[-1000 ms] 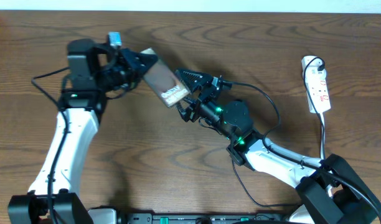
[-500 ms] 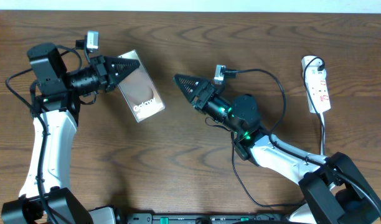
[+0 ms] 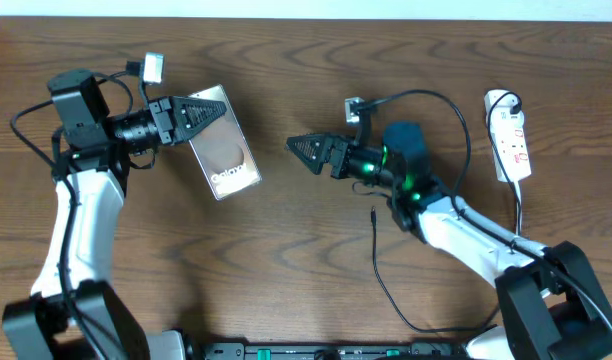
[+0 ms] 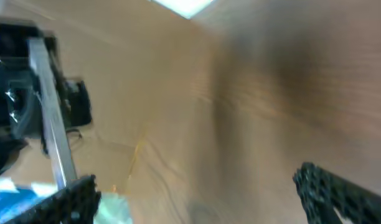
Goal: Plug charger to phone and switch on socket
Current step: 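Move the right gripper down over the black cable's USB-C plug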
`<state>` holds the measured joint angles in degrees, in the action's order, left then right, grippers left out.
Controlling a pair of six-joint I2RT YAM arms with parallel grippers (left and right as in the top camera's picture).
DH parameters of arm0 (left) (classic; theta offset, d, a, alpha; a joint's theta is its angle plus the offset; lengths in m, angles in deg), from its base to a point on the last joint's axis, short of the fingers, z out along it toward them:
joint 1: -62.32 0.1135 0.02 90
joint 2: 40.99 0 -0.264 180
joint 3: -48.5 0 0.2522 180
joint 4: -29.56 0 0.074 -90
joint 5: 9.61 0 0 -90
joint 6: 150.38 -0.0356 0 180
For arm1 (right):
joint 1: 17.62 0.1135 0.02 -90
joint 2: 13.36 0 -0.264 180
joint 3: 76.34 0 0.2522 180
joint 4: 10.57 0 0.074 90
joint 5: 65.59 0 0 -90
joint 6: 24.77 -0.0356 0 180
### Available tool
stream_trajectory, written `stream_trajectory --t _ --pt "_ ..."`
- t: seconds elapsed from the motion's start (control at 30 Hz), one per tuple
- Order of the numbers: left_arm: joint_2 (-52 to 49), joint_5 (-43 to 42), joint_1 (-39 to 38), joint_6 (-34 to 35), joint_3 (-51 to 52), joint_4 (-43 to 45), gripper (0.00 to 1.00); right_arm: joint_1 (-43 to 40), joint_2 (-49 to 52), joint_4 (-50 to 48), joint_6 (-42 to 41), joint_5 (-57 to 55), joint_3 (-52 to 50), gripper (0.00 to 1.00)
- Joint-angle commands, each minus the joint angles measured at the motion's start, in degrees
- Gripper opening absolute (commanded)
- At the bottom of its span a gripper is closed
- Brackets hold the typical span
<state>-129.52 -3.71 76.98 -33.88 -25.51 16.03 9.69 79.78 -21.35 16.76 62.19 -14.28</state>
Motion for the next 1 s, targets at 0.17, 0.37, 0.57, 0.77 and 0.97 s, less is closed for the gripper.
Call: stream_trajectory --t 0.17,0.37,0.57,0.77,0.97 --pt "-8.26 -0.66 2.97 -1.40 -0.57 0.11 0.07 -0.11 -0.24 38.07 16.68 -3.28 20.15 0.99" --pt "-12.39 -2.75 3.23 -1.42 -0.57 0.11 0.07 -0.28 -0.24 61.02 18.58 -12.15 28.44 0.99" --pt "-13.64 -6.03 3.23 -4.42 -0.39 0.09 0.07 0.55 -0.11 80.50 19.82 -21.94 28.35 0.93" --pt "-13.64 -6.03 3.21 -4.39 0.13 -0.17 0.07 3.19 -0.11 86.79 12.90 -31.69 24.37 0.98" --pt "-13.66 -6.03 3.21 -4.42 0.15 -0.17 0.07 3.93 -0.11 80.89 4.85 -31.65 18.05 0.99"
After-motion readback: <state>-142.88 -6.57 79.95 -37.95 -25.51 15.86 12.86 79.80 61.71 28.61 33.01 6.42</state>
